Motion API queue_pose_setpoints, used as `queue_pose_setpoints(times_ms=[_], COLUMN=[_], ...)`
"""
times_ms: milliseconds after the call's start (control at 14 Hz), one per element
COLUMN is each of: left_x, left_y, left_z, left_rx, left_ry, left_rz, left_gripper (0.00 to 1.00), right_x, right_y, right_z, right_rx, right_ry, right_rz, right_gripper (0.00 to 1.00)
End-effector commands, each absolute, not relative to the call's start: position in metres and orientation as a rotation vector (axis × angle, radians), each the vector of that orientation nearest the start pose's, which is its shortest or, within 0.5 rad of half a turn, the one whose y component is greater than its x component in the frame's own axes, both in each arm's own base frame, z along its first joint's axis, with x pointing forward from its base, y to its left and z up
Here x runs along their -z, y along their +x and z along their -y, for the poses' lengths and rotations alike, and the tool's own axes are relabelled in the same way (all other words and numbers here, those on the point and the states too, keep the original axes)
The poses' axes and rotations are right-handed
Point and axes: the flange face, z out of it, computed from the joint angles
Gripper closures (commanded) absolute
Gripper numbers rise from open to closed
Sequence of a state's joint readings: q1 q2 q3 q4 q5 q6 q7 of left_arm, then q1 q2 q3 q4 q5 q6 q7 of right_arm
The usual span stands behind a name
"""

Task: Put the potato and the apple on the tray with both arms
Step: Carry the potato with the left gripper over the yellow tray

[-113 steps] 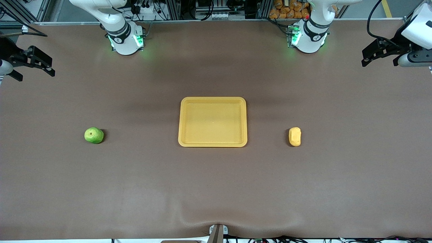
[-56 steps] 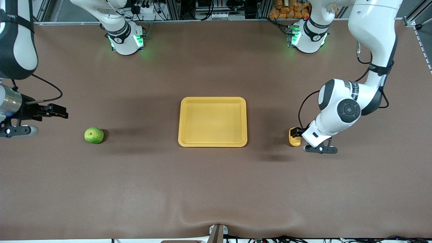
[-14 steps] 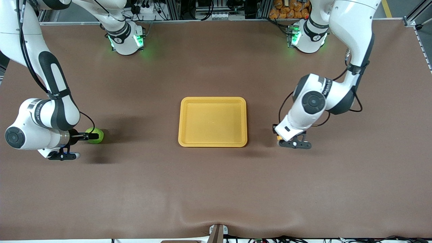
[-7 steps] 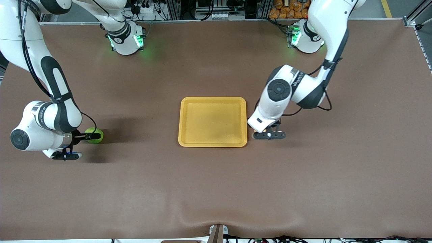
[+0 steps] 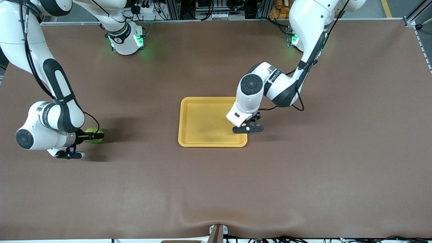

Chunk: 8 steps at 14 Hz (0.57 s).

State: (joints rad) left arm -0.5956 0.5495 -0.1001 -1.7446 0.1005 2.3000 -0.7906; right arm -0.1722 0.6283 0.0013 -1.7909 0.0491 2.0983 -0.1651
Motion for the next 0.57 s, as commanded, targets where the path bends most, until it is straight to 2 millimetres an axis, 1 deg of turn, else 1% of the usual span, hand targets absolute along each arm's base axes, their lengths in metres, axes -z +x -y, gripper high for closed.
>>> queue_pose_setpoints(times_ms=[0,143,286,429,500], left_x=[-0.257,-0.248,-0.237,-0.229,-0.228], left_y=[0.51,0.501,0.493,0.486,0.485], left_z=[0.436,0.443,0.449,0.453,0.453], left_rx=[0.043,0.023,-0.001,-0.01,-0.011], left_ry=[-3.104,-3.093,-3.079,-3.066,-3.065], left_rz=[0.059,0.063,0.042,0.016,0.016], left_gripper=[1.0,1.0,1.0,1.0,1.0], right_x=[-0.183,-0.191,-0.207,-0.219,-0.223], right_y=[0.607,0.612,0.62,0.626,0.628], right_z=[0.101,0.098,0.098,0.099,0.1], right_rx=[-0.449,-0.469,-0.506,-0.51,-0.516], right_ry=[-2.992,-2.986,-2.973,-2.972,-2.97], right_rz=[-0.059,-0.049,-0.041,-0.035,-0.038], right_gripper=[1.0,1.0,1.0,1.0,1.0])
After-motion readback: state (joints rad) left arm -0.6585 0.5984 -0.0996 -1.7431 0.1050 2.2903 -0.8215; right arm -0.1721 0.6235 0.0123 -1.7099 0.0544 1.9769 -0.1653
